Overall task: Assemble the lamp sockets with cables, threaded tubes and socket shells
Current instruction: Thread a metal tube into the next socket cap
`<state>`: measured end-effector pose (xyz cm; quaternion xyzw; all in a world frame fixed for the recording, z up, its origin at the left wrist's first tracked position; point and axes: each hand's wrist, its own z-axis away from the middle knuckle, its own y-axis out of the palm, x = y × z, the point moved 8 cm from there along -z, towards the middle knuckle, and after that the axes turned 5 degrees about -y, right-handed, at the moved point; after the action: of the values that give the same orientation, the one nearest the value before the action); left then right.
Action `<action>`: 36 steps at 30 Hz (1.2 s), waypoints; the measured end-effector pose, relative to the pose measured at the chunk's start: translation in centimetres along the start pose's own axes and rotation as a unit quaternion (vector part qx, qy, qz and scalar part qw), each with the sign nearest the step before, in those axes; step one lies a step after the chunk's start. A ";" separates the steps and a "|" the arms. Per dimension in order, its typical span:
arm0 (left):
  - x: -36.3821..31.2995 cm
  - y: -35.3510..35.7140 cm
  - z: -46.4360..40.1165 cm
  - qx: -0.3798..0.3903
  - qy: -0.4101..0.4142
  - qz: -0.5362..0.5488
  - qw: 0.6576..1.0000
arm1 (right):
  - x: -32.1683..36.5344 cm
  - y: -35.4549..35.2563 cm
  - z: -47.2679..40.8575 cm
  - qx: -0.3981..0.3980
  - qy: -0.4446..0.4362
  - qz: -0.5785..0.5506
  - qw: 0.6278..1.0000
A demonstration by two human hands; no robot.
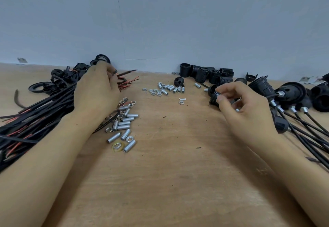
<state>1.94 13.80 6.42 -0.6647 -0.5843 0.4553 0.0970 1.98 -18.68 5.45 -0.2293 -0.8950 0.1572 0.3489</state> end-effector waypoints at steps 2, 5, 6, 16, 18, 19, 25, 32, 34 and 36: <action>-0.4 0.5 0.1 0.023 0.022 0.009 0.999 | -0.1 0.2 0.0 0.007 0.007 -0.003 1.000; -0.7 3.0 0.9 0.138 0.040 -0.058 0.988 | -0.3 0.4 0.1 0.017 0.018 -0.003 1.000; -0.6 3.8 1.2 0.172 0.041 -0.099 0.979 | -0.3 0.4 0.1 0.018 0.020 -0.003 1.000; -0.3 5.1 1.2 0.260 0.030 -0.151 0.953 | -0.3 0.7 0.3 0.032 0.039 -0.003 0.999; -0.1 5.3 1.1 0.269 0.022 -0.153 0.951 | -0.3 0.8 0.3 0.037 0.044 -0.001 0.998; -0.1 5.3 1.0 0.260 0.020 -0.151 0.954 | -0.3 0.8 0.3 0.038 0.045 0.001 0.998; -0.1 5.2 0.8 0.230 0.017 -0.117 0.966 | -0.2 0.9 0.6 0.045 0.053 0.006 0.998; -0.5 4.4 0.7 0.179 0.030 -0.032 0.983 | 0.2 1.2 1.0 0.055 0.054 0.016 0.997; -0.7 4.7 1.0 0.193 0.026 -0.021 0.981 | 0.5 1.5 1.0 0.067 0.049 0.025 0.996; -0.9 5.2 1.2 0.207 0.030 -0.010 0.978 | 1.2 2.5 0.5 0.107 0.025 0.061 0.992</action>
<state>4.75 10.99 2.72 -0.6376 -0.4808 0.5453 0.2548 1.63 -16.02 4.62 -0.2488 -0.8482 0.2676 0.3835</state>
